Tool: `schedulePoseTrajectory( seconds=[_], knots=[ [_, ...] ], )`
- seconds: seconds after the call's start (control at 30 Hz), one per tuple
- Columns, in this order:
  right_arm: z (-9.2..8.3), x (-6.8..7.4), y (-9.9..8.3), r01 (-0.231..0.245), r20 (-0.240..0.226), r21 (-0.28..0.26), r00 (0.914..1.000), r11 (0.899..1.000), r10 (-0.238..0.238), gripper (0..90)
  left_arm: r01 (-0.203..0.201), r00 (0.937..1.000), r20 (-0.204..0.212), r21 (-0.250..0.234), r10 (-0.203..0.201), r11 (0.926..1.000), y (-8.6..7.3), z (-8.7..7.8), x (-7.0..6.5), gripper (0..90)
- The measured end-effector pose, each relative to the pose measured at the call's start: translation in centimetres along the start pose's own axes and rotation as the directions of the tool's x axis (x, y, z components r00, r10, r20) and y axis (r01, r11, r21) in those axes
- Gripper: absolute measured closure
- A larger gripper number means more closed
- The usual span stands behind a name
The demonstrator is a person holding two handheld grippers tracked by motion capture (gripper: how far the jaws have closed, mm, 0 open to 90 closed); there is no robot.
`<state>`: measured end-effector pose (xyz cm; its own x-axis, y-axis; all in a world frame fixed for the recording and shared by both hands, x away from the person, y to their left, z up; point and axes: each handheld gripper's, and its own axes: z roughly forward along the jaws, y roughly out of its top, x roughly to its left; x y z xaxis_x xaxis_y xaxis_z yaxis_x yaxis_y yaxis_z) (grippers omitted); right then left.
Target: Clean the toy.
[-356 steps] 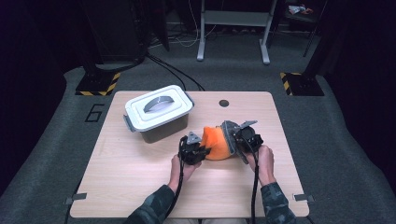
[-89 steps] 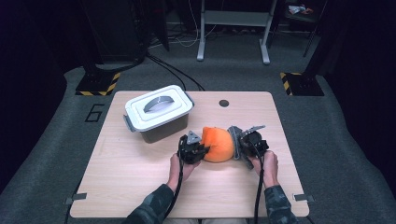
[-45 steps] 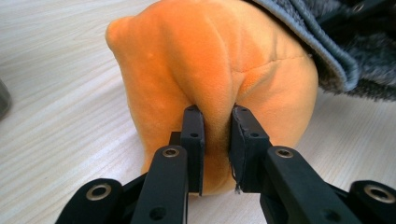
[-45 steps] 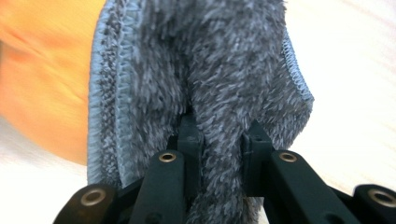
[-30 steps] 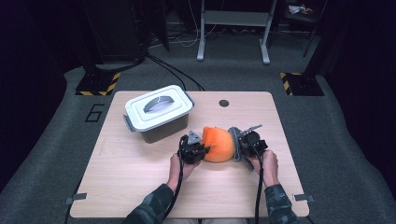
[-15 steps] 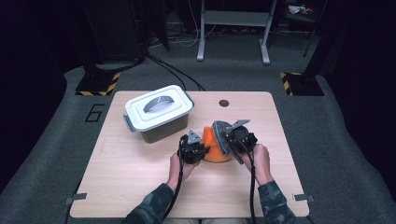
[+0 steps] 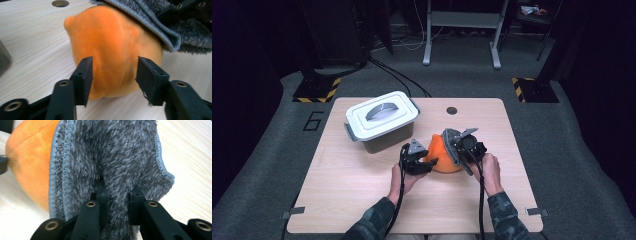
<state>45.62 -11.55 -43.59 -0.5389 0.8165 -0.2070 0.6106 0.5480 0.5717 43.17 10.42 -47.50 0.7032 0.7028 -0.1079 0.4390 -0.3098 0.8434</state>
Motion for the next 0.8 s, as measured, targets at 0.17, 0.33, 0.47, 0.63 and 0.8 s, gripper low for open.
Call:
schedulePoseTrajectory(
  seconds=[0.17,0.33,0.47,0.63,0.8],
  knots=[
    [0.3,-0.4,0.1,-0.017,-0.011,0.001,0.9998,1.000,0.017,75.9,-0.026,0.9994,0.022,0.018,0.025,0.9995,-0.6,0.1,0.0,33.4],
    [0.5,-0.6,0.1,-0.024,-0.005,0.004,0.9997,1.000,0.024,75.9,-0.055,0.9983,0.020,0.037,0.054,0.9978,-0.8,1.0,-0.4,32.0],
    [0.6,-0.9,0.1,-0.031,-0.009,0.006,0.9995,0.999,0.031,75.8,-0.105,0.9940,-0.026,0.054,0.106,0.9930,-0.5,1.7,-0.9,40.6],
    [0.8,-0.9,0.1,-0.038,-0.004,-0.013,0.9993,0.999,0.038,76.0,-0.107,0.9935,-0.031,0.057,0.109,0.9926,-0.7,2.4,-0.9,62.8],
    [0.4,-1.2,-0.1,-0.063,-0.007,-0.045,0.9980,0.997,0.063,76.0,-0.038,0.9992,-0.007,0.030,0.039,0.9988,-0.9,2.1,-0.6,76.0]
  ],
)
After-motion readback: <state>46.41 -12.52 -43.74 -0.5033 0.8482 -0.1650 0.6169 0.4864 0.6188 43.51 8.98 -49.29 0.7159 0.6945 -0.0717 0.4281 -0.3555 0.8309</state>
